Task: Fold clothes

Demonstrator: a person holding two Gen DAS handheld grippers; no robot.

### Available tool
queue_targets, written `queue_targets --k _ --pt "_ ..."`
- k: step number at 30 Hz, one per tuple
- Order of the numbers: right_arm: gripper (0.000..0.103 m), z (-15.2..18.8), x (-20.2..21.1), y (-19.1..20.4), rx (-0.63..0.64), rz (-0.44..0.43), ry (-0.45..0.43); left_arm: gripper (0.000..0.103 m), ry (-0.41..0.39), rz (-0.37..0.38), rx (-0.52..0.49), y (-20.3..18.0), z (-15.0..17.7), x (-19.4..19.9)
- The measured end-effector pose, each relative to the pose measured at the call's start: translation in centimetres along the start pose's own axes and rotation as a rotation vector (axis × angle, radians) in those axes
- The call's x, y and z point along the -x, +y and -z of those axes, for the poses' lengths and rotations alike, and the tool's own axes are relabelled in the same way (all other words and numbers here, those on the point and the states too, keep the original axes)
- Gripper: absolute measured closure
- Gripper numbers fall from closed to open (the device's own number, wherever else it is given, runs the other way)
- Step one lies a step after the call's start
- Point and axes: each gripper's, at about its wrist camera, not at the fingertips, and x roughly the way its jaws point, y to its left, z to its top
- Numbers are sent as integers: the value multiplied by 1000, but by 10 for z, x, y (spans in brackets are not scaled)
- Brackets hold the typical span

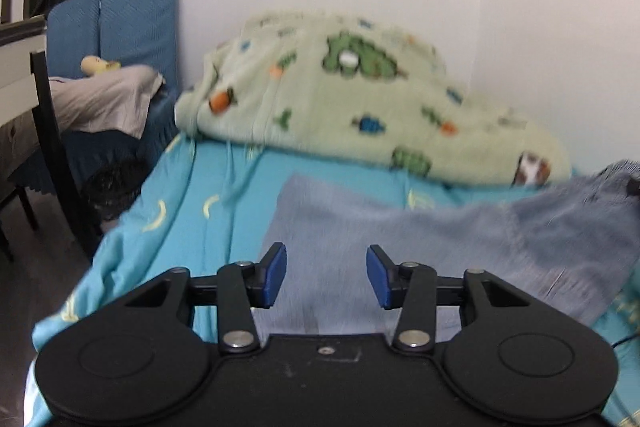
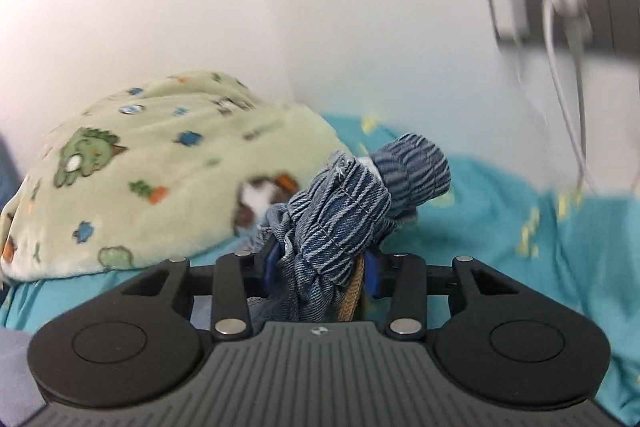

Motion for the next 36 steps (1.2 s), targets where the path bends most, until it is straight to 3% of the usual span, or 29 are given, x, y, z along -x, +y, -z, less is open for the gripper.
queue_targets --k 6,12,15,18,20,24,30,34,36 --pt "69 -11 36 79 243 -98 -118 62 -47 5 87 35 -15 23" --pt "70 10 78 176 487 -236 -181 62 -114 16 245 81 -26 45" --pt "71 40 96 223 634 -324 -200 62 -155 5 303 104 -28 57" --pt "71 89 101 259 778 -409 -164 61 -179 15 397 124 -23 57" --pt "71 127 103 277 876 -462 -118 62 -135 19 434 133 -20 50" --pt "73 185 106 294 1034 -509 -34 62 -128 38 467 146 -15 47" --pt "73 165 126 306 1036 -499 -116 62 -108 98 537 157 -13 39" --pt "71 186 118 311 1031 -548 -24 60 -77 148 546 153 -7 33" --pt "60 189 116 305 999 -603 -2 56 -47 168 549 150 -4 29"
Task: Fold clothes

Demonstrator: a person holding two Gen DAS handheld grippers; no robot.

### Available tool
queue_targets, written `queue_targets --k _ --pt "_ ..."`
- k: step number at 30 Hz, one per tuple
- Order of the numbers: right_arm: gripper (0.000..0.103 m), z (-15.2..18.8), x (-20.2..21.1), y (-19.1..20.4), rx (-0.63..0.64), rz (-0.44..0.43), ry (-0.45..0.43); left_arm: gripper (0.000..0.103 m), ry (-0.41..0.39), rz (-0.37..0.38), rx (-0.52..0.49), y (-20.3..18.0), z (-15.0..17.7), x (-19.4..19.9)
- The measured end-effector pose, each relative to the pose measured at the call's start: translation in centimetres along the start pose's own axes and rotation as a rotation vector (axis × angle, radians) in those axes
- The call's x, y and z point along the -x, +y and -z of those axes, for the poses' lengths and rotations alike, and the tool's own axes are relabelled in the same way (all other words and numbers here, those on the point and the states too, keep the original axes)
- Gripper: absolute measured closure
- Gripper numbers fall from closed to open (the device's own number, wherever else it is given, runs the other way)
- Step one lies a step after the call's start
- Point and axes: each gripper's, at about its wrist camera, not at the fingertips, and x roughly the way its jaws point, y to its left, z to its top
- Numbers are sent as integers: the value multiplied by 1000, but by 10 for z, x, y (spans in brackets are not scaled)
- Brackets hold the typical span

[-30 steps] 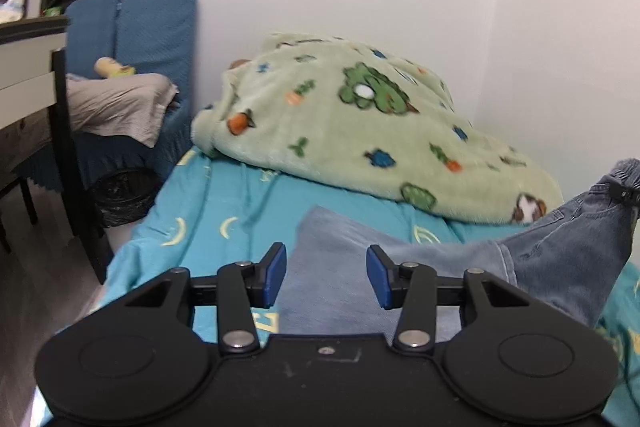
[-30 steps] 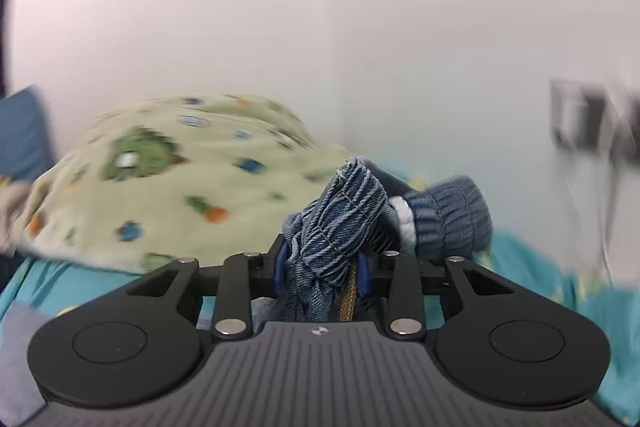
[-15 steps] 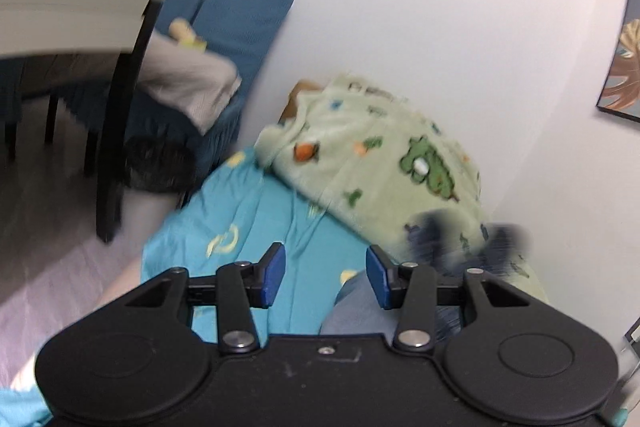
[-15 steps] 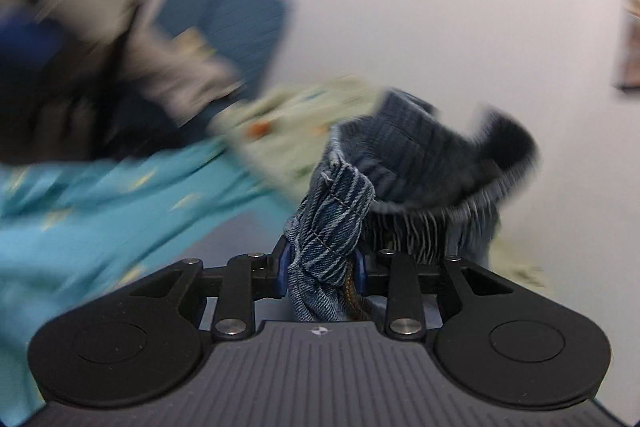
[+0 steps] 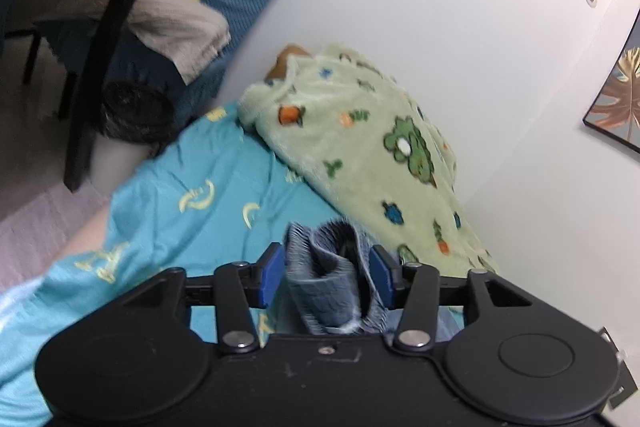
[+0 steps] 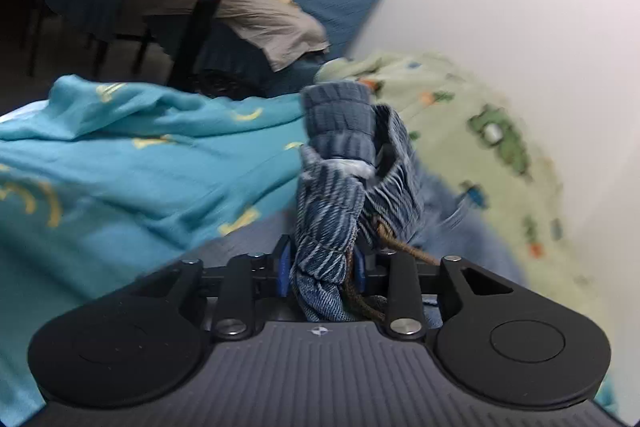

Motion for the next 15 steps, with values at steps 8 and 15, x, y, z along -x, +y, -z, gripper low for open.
queue_targets --k 8,15 --pt "19 0 42 -22 -101 -98 -83 50 96 -17 -60 -15 25 -27" --pt "21 37 58 -85 -386 74 -87 50 147 3 -41 -22 46 -40"
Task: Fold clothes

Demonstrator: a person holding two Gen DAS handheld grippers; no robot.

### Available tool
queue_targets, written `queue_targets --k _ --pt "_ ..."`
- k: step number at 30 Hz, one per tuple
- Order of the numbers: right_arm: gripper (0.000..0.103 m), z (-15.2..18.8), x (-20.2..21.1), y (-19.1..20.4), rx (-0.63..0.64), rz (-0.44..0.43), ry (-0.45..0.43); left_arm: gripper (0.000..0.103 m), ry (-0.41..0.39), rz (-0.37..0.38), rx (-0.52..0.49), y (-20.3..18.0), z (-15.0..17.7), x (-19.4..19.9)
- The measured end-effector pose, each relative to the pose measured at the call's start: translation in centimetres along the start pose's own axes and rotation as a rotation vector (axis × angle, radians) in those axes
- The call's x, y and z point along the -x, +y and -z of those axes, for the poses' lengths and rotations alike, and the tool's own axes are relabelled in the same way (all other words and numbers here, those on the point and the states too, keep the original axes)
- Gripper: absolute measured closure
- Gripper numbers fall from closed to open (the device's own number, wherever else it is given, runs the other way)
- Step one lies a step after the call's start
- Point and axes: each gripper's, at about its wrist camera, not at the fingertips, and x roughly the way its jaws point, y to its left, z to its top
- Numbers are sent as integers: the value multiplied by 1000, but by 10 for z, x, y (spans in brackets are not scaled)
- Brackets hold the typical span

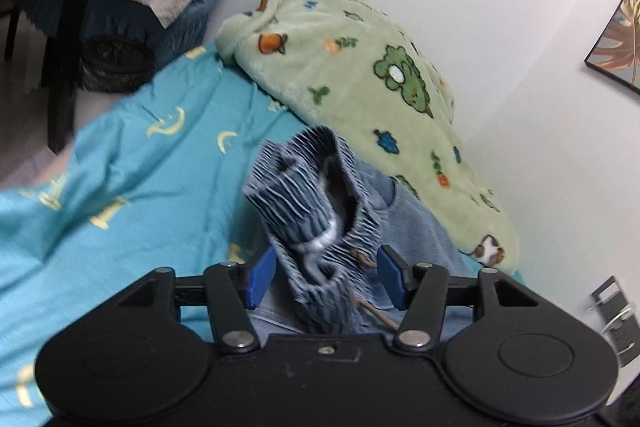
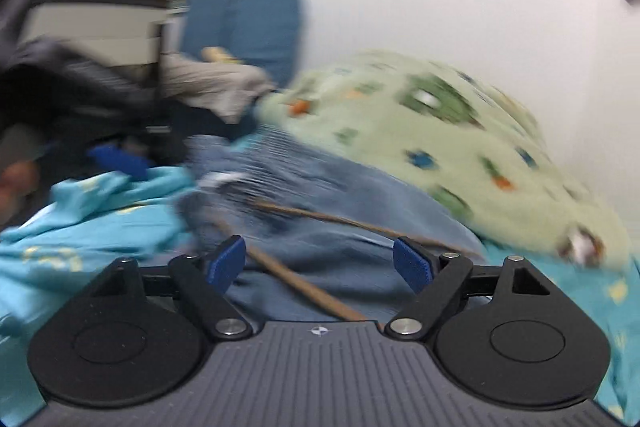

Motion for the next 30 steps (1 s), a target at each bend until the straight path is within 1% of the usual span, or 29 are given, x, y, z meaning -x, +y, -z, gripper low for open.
queue_targets --k 2,3,4,6,8,10,12,14,16,19,22,23,25,26,27,30 --pt "21 6 -2 -16 -47 54 -8 50 9 12 -4 -5 6 -6" --pt "21 9 -5 -25 -90 70 -3 46 6 -1 -15 -8 8 -10" --pt "21 12 -9 -33 -139 82 4 45 2 -18 -25 -11 10 -13" --pt "22 17 -16 -50 -236 107 19 45 -22 -57 -33 -14 13 -20" --pt "21 21 -19 -62 -308 131 15 45 -44 -65 -25 -14 13 -23" --pt "21 28 -23 -76 -411 84 41 43 -28 -100 -23 -15 14 -29" --pt "21 34 -26 -81 -473 52 61 45 1 -155 -40 -13 16 -36" --pt "20 34 -25 -79 -475 57 75 44 -6 -182 11 -4 21 -35" --pt "19 33 -25 -80 -483 62 95 44 -16 -157 56 2 24 -31" --pt "19 36 -24 -83 -515 66 114 45 11 -138 34 -5 24 -38" --pt "19 41 -23 -88 -538 69 137 49 27 -123 33 -7 25 -47" --pt "19 44 -23 -92 -563 66 138 56 24 -119 32 -7 25 -48" --pt "18 49 -24 -99 -617 53 146 65 7 -123 19 -8 25 -49" --pt "18 51 -24 -102 -642 44 149 72 -6 -126 16 -10 25 -47" --pt "19 51 -24 -104 -655 37 145 82 -21 -124 17 -12 24 -43" --pt "20 49 -21 -107 -669 28 131 88 -83 -92 30 -20 22 -26"
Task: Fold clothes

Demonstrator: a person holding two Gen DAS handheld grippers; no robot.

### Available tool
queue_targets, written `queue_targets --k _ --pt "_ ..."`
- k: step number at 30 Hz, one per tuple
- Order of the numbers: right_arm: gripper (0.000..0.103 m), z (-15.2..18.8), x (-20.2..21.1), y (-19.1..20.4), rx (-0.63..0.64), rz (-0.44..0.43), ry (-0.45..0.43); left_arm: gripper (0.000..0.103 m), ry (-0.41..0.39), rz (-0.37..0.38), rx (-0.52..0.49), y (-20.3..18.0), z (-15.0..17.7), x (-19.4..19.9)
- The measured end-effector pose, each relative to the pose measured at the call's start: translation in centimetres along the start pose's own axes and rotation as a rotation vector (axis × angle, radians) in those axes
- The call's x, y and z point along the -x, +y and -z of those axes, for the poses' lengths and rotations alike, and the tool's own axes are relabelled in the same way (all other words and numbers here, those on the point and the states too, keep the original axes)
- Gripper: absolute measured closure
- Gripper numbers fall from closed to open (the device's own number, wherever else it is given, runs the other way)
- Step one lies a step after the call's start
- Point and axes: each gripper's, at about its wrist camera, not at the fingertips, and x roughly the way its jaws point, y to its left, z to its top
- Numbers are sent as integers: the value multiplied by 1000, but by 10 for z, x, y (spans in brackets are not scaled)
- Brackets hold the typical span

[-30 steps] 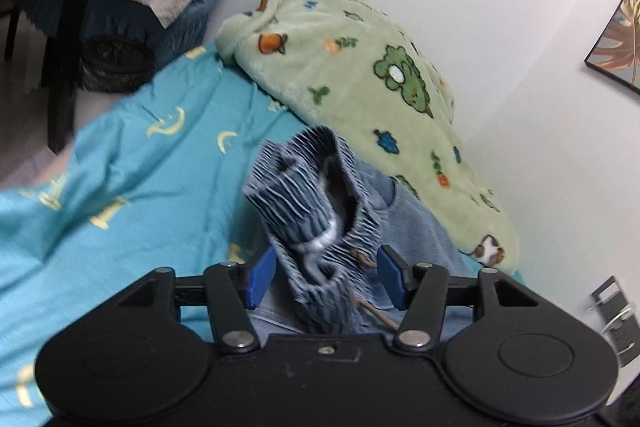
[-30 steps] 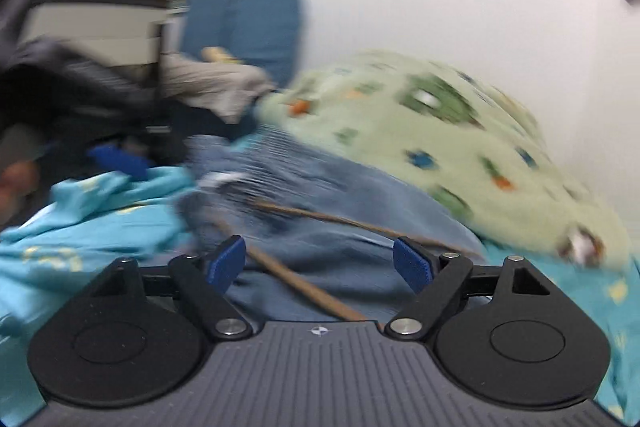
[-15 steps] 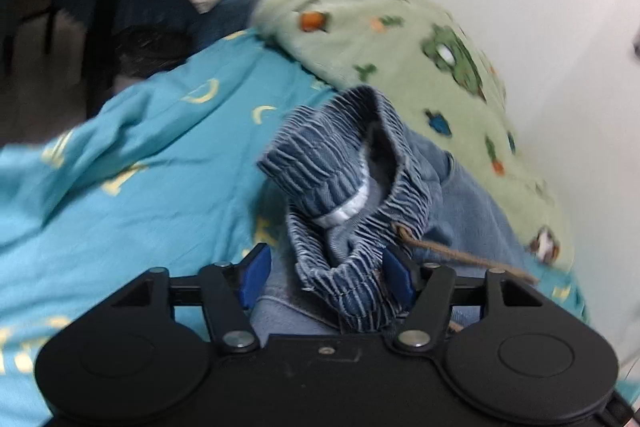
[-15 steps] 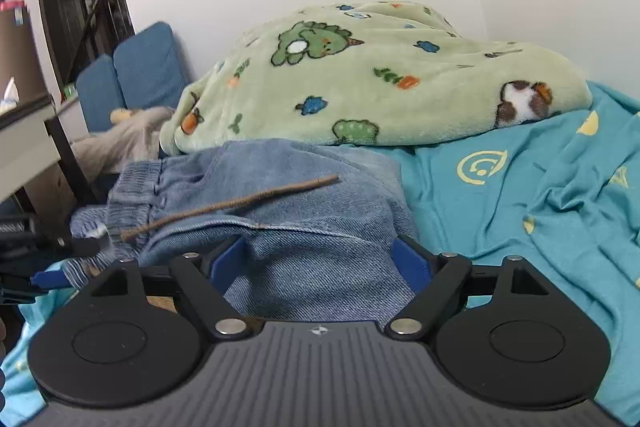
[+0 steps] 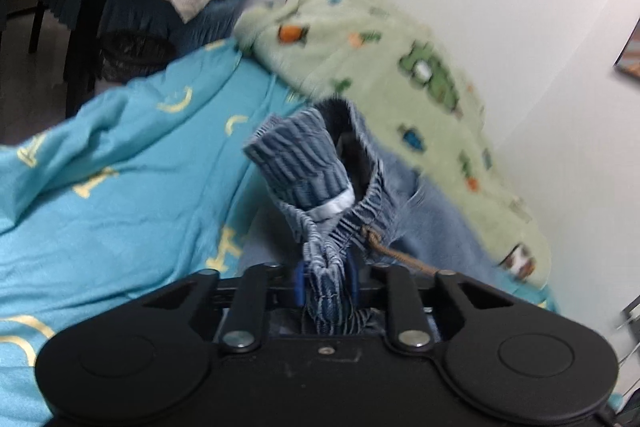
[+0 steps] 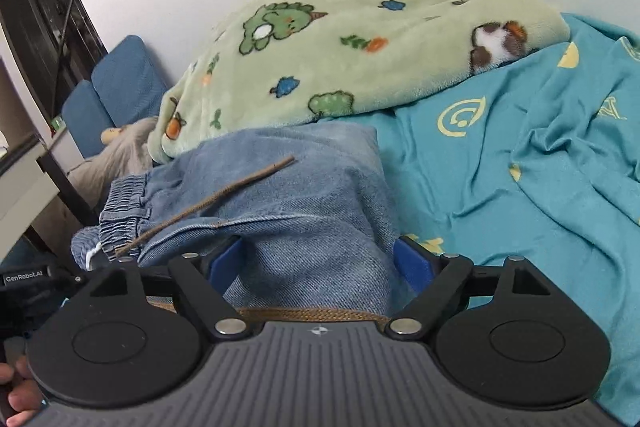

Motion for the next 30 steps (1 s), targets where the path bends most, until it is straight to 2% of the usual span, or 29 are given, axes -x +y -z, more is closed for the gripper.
queue_targets --k 2,4,8,10,13,14,16,17,20,25,27,30 --pt "21 -2 3 1 -2 -10 -13 88 -22 27 31 -3 -3 12" --pt "21 -4 8 4 11 -32 -43 88 -10 24 74 -1 -3 17" --pt "21 -4 9 8 35 -46 -67 87 69 -61 74 13 8 0" --pt "21 -1 1 3 5 -41 -27 85 97 -68 83 22 11 -8" --pt "21 4 -9 -2 5 -23 20 81 91 -40 78 25 10 -7" --pt "21 3 -10 -3 -1 -25 22 77 93 -33 97 27 10 -5" --pt "20 0 -9 -5 -26 -34 26 60 95 -48 125 30 11 -1" --pt "20 -1 -8 -9 -59 -46 20 50 99 -56 133 32 13 2" --pt "20 -4 -2 -23 -178 -87 -3 31 123 -45 189 37 17 5" --pt "20 -5 -4 -50 -361 -88 -8 20 144 -37 217 44 20 -6" --pt "18 -3 -11 -60 -419 -102 15 14 173 -32 229 48 21 -15" --pt "15 1 -25 -70 -477 -145 59 11 193 5 284 58 23 -23"
